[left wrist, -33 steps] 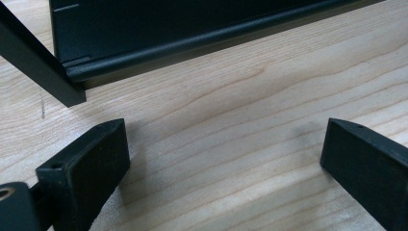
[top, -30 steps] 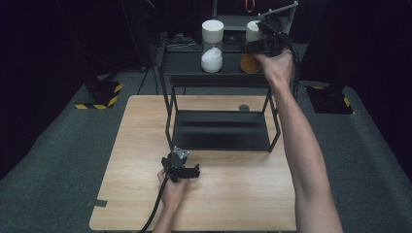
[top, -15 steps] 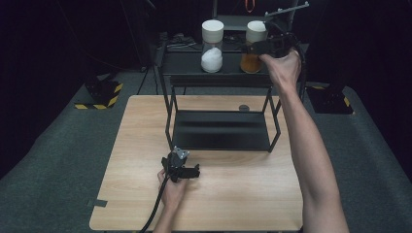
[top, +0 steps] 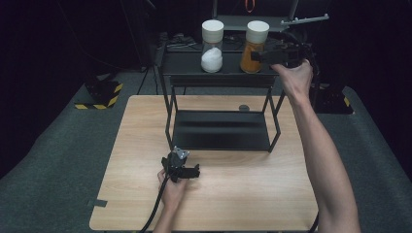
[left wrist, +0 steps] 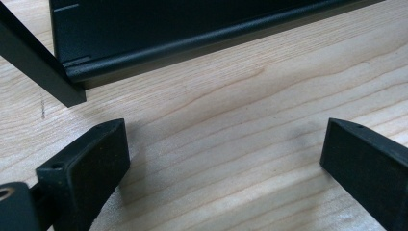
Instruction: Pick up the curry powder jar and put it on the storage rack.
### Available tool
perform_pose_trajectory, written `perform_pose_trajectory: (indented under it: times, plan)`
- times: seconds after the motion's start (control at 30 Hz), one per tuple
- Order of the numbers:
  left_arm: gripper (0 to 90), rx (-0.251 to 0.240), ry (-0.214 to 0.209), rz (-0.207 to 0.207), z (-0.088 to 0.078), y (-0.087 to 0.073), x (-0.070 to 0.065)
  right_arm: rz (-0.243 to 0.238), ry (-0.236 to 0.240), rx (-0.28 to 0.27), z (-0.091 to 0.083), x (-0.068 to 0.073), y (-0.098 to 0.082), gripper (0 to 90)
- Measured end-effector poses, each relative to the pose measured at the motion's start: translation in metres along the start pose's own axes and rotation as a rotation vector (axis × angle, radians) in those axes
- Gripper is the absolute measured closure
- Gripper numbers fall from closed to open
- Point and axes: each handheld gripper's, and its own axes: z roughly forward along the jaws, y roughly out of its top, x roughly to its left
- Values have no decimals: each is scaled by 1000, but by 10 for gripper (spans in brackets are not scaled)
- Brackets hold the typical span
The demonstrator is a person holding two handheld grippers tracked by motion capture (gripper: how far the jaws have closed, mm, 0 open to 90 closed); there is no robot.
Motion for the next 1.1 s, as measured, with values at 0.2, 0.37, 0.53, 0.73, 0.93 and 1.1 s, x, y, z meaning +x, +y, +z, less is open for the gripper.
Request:
perform_pose_trajectory:
  times: [0.2, 0.37, 0.53, 0.73, 0.93, 1.1]
  plan:
    - [29, -2, 0, -2, 0, 0, 0, -6, 11, 7, -5, -4, -7, 48]
    - [29, -2, 1, -3, 0, 0, 0, -22, 10, -14, -13, -4, -17, 59]
    - [29, -2, 0, -2, 0, 0, 0, -40, 14, -23, -19, -4, -24, 53]
    - [29, -2, 0, -2, 0, 0, 0, -29, 37, -36, -25, -11, -35, 39]
    - [29, -2, 0, -2, 0, 0, 0, -17, 48, -51, -32, -17, -48, 36]
    - [29, -3, 0, -2, 0, -1, 0, 0, 48, -60, -36, -23, -57, 36]
